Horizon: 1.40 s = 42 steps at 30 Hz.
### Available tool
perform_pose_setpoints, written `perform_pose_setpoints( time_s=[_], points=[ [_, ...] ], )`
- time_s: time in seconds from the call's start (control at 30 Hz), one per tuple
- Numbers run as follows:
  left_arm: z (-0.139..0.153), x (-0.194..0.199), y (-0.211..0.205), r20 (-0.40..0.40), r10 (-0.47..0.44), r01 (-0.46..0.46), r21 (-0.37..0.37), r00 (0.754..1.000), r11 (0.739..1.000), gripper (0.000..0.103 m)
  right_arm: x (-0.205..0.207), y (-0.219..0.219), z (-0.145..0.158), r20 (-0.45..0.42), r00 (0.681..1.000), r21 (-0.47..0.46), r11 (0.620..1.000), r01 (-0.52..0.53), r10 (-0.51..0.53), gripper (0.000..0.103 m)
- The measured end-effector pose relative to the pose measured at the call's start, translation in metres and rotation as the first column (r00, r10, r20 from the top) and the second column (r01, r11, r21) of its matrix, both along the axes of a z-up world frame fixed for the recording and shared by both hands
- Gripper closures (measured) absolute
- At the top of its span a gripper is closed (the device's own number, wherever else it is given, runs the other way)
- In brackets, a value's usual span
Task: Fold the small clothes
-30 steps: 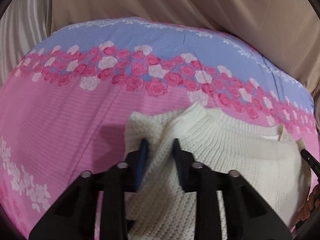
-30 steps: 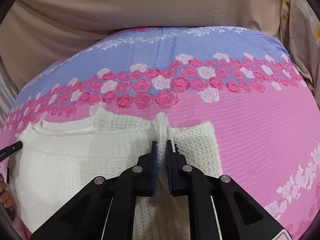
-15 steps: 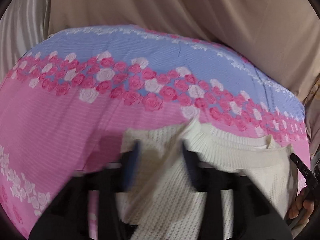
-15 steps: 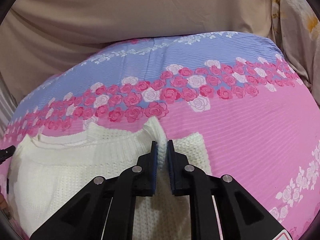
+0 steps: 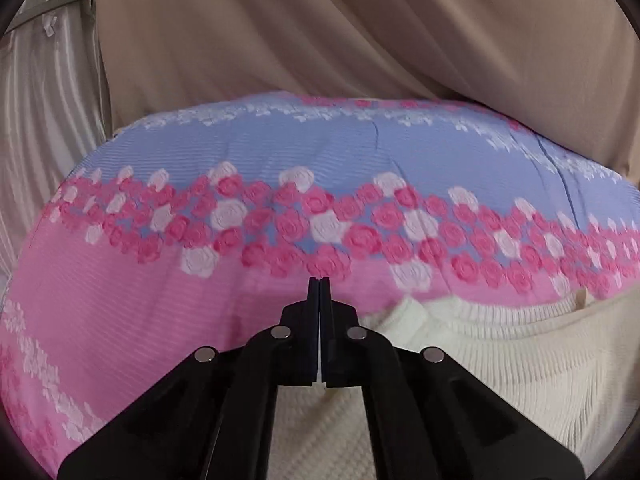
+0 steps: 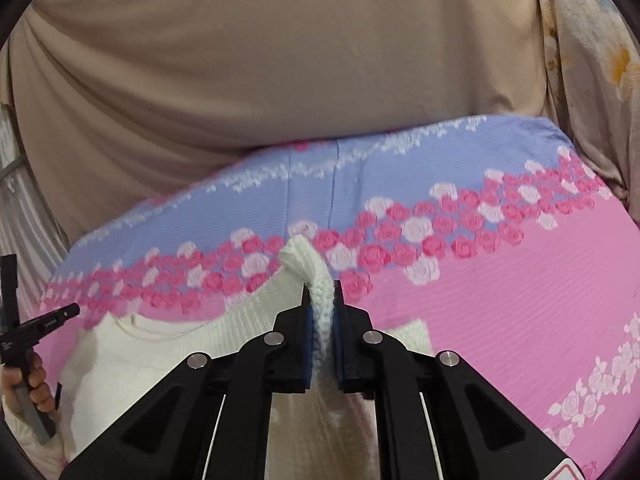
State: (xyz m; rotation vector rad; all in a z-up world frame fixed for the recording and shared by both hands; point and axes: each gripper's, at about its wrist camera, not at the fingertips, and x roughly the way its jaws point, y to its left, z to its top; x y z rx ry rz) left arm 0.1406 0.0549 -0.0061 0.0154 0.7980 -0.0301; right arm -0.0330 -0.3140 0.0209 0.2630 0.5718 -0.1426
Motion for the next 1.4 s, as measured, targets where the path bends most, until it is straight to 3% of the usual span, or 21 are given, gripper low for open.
perform_pose_setpoints(
  time_s=[0.1,0.17,0.2,0.27,0.3,0.5,0.6,0.67,0.73,0.83,0.9,0.93,1.0,1.07,1.13,1.3,1.4],
  points=[
    [-0.006,0.005,0.004,-0.051,-0.029,0.026,-0.052,0.998,0.998,0.103,0.023,-0.008,-0.032,-0.123,0.992,0.003,1.000,0.014,-0.014,0.095],
    [-0.007,0.004,0.003,-0.073,-0.074,0.066,-0.097,0.995,0.993,0.103,0.027,-0.010,-0.048,-0.161,0.987,0.023,1.000,0.014,-0.010,0.095],
    [-0.008,0.003,0.002,-0.081,-0.095,0.086,-0.111,0.992,0.990,0.098,0.026,-0.010,-0.050,-0.160,0.987,0.031,0.999,0.012,-0.007,0.095],
    [-0.011,0.005,0.001,-0.100,-0.106,0.095,-0.109,0.989,0.989,0.069,0.023,-0.009,-0.050,-0.146,0.989,0.044,0.999,0.004,0.002,0.094],
    [-0.013,0.006,0.001,-0.099,-0.105,0.094,-0.105,0.990,0.990,0.047,0.023,-0.009,-0.048,-0.141,0.990,0.046,0.999,0.000,0.006,0.094],
    [-0.033,0.019,-0.013,-0.164,-0.158,0.143,-0.103,0.974,0.984,0.034,0.022,-0.006,-0.052,-0.160,0.987,0.069,0.998,-0.009,0.020,0.089],
    [-0.043,0.022,-0.019,-0.194,-0.191,0.175,-0.098,0.962,0.980,0.035,0.025,-0.001,-0.055,-0.179,0.983,0.068,0.997,-0.022,0.034,0.088],
    [-0.042,0.019,-0.024,-0.190,-0.221,0.206,-0.093,0.957,0.974,0.051,0.030,0.001,-0.056,-0.192,0.981,0.058,0.998,-0.030,0.040,0.089],
    [-0.038,0.019,-0.027,-0.197,-0.240,0.223,-0.104,0.951,0.969,0.093,0.028,0.003,-0.047,-0.155,0.987,0.049,0.998,-0.030,0.037,0.093],
    [-0.018,0.015,-0.021,-0.131,-0.215,0.199,-0.123,0.968,0.972,0.099,0.007,0.001,-0.009,-0.001,0.999,0.071,0.997,-0.038,0.038,0.094],
    [-0.003,0.010,-0.014,-0.079,-0.190,0.178,-0.142,0.979,0.974,0.099,-0.006,-0.001,0.011,0.077,0.997,0.064,0.997,-0.032,0.027,0.095],
    [-0.002,0.010,-0.014,-0.061,-0.164,0.157,-0.113,0.985,0.981,0.099,-0.001,-0.002,0.007,0.048,0.999,0.030,0.999,-0.009,0.008,0.095],
    [-0.015,0.018,-0.020,-0.078,-0.127,0.124,-0.035,0.989,0.992,0.099,0.023,-0.010,-0.023,-0.092,0.995,-0.002,1.000,0.023,-0.023,0.095],
    [-0.041,0.031,-0.024,-0.158,-0.113,0.112,-0.021,0.981,0.994,0.099,0.047,-0.017,-0.068,-0.270,0.962,0.011,0.999,0.034,-0.030,0.095],
    [-0.045,0.029,-0.023,-0.135,-0.087,0.090,0.016,0.987,0.996,0.099,0.043,-0.012,-0.062,-0.245,0.969,-0.018,1.000,0.025,-0.029,0.095],
    [-0.017,0.004,-0.015,-0.103,-0.085,0.085,-0.006,0.991,0.996,0.094,0.007,0.013,-0.015,-0.124,0.990,-0.095,0.994,0.055,-0.066,0.090],
    [0.006,-0.037,-0.009,-0.029,-0.086,0.086,-0.005,0.996,0.996,0.075,-0.024,0.051,0.005,-0.064,0.998,-0.105,0.994,-0.034,0.028,0.085]
  ],
)
